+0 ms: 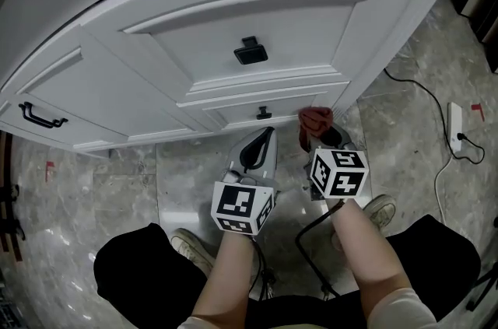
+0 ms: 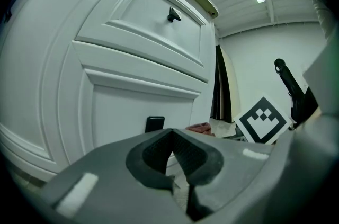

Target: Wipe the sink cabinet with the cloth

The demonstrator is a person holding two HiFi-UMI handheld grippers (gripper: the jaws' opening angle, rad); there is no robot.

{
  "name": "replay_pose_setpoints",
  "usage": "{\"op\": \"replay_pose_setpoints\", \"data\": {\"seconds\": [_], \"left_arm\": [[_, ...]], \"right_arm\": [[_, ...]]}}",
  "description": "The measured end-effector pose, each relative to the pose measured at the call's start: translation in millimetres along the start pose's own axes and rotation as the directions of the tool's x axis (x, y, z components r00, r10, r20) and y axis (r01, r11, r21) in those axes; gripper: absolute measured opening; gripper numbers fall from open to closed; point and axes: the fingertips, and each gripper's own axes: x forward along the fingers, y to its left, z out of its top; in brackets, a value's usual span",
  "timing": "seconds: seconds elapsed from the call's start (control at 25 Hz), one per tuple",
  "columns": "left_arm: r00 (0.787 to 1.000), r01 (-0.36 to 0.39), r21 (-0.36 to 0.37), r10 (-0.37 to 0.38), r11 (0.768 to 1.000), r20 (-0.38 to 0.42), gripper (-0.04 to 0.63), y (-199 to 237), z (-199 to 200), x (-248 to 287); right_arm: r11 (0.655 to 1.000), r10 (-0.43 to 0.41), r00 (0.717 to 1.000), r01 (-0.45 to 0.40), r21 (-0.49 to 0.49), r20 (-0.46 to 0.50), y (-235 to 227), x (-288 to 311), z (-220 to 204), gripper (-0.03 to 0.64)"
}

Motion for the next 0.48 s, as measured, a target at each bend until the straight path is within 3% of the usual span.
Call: {"op": "replay_pose_setpoints", "data": {"seconds": [0.48], "left_arm": [[1.0, 0.025, 0.018, -0.025, 1.0, 0.004, 0.0, -11, 10, 3]], "right_arm": [[0.995, -0.084, 0.996, 0.084, 0.047, -0.01, -25, -22, -1, 0.078]]}}
